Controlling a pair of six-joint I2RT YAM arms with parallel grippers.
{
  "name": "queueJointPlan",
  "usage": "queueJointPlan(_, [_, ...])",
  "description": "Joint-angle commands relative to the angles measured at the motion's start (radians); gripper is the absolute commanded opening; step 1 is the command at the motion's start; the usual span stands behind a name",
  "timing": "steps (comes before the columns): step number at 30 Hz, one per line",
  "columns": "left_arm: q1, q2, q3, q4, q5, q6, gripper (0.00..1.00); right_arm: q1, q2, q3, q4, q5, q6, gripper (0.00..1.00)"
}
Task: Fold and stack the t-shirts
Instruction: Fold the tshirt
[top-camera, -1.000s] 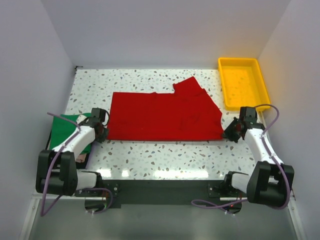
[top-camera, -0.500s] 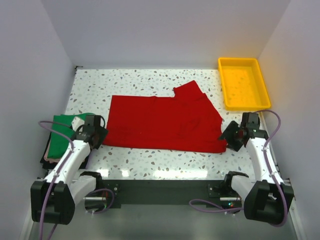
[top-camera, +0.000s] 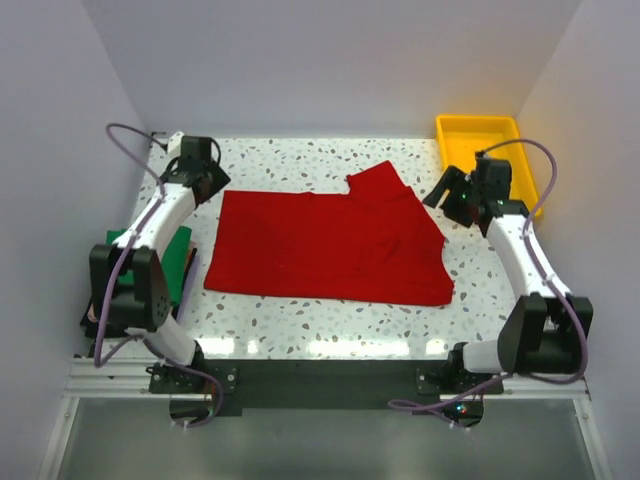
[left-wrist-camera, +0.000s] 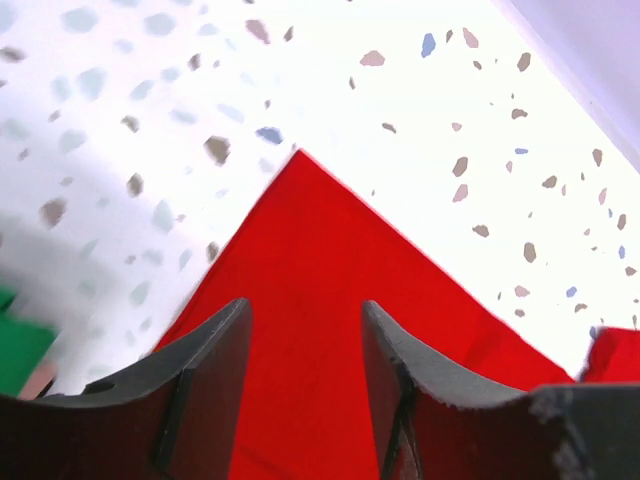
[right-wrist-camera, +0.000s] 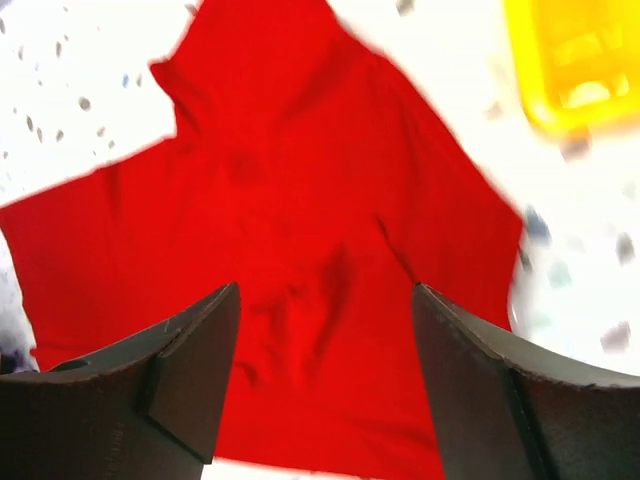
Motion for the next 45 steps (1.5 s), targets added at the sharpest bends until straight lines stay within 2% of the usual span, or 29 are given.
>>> queueJointPlan(1, [-0.005, 0.172, 0.161, -0.013, 0.040, 0.150, 0.50, 0.049, 0.154, 0.140, 0.145, 0.063, -0.058, 0.72])
queueJointPlan(5, [-0.007, 0.362, 0.310, -0.035, 0.039, 0.176, 0.47, 0.077, 0.335, 0.279, 0.197, 0.063, -0.083, 0.66])
queueJointPlan(9, [-0.007, 0.474, 0.450, -0.065, 0.008, 0.187, 0.45, 0.086, 0.477, 0.408, 0.245, 0.053, -0.115, 0.63])
queueJointPlan(15, [-0.011, 0.602, 0.545, -0.128, -0.035, 0.165, 0.42, 0.112, 0.668, 0.660, 0.216, 0.066, -0.155, 0.62])
queueJointPlan(26, [-0.014, 0.711, 0.585, -0.156, -0.098, 0.148, 0.41, 0.149, 0.878, 0.850, 0.186, 0.080, -0.207, 0.62])
queueJointPlan(30, [-0.014, 0.717, 0.585, -0.150, -0.113, 0.147, 0.31, 0.172, 0.939, 0.894, 0.183, 0.105, -0.246, 0.62])
queueJointPlan(34, [-0.014, 0.720, 0.584, -0.145, -0.116, 0.156, 0.27, 0.189, 1.019, 0.944, 0.142, 0.145, -0.273, 0.63])
queueJointPlan(38, [-0.014, 0.720, 0.577, -0.142, -0.110, 0.156, 0.19, 0.199, 1.056, 0.974, 0.116, 0.171, -0.289, 0.63])
queueJointPlan(45, [-0.014, 0.711, 0.556, -0.124, -0.100, 0.160, 0.12, 0.228, 1.125, 1.071, 0.058, 0.244, -0.328, 0.63])
